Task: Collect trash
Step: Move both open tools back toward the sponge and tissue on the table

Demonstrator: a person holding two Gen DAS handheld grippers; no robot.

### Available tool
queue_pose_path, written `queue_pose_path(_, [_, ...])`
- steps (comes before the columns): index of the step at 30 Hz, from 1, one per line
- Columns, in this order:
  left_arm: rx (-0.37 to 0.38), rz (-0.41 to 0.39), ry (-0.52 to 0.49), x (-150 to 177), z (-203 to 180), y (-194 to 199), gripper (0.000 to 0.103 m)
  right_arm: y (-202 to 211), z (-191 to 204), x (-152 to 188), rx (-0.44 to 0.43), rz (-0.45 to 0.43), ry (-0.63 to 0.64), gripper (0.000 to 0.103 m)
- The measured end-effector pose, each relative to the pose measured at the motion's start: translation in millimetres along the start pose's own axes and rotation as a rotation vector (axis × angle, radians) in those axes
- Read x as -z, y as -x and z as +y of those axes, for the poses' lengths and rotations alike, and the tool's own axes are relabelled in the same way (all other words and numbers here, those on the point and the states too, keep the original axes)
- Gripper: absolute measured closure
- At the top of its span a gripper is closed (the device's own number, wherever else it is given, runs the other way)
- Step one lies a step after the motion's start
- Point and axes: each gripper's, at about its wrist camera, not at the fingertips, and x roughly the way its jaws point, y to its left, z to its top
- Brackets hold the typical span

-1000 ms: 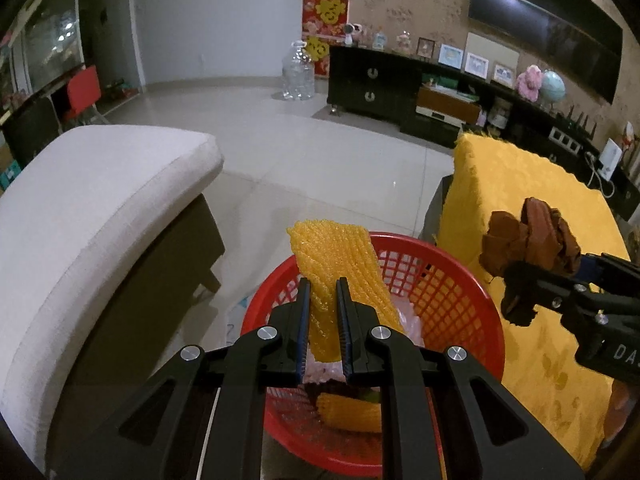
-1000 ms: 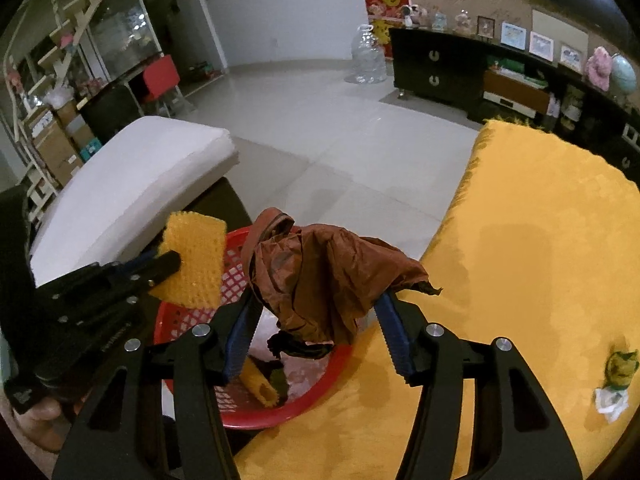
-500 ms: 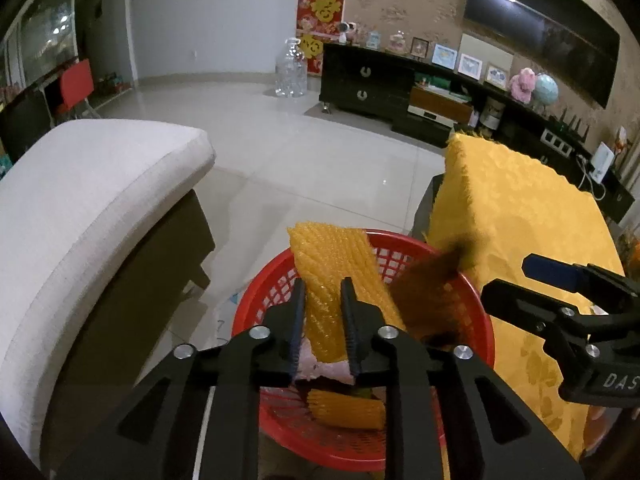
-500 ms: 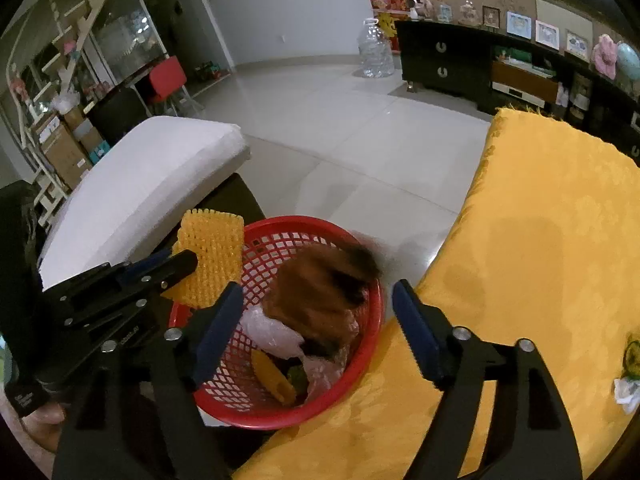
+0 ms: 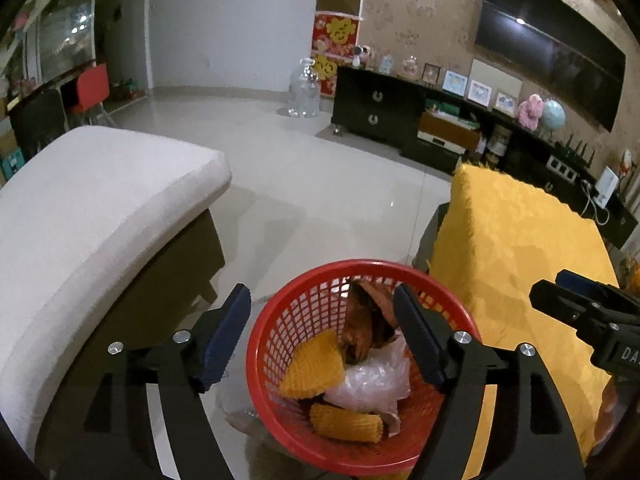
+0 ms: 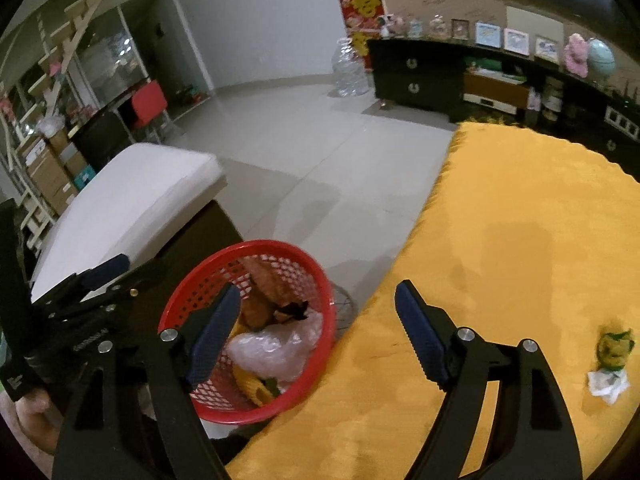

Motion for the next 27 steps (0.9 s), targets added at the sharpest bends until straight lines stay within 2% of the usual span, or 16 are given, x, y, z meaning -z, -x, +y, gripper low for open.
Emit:
queue_pose_path(10, [0.039,-0.037,-0.034,-3,-22,10,0.026,36,-24,5,0.135,-0.070,0.021,0.026])
queue_pose_path(20, [0.097,-0.048,-0.091,-2,-59,15,0.026,75,-73,21,0.307,-0.110,-0.015,0.026])
queue_pose_path(27, [0.141,-0.044,-0.130,2,-91,18,0.026,107,-122,44,0.384,-0.131,-0.132,0.026])
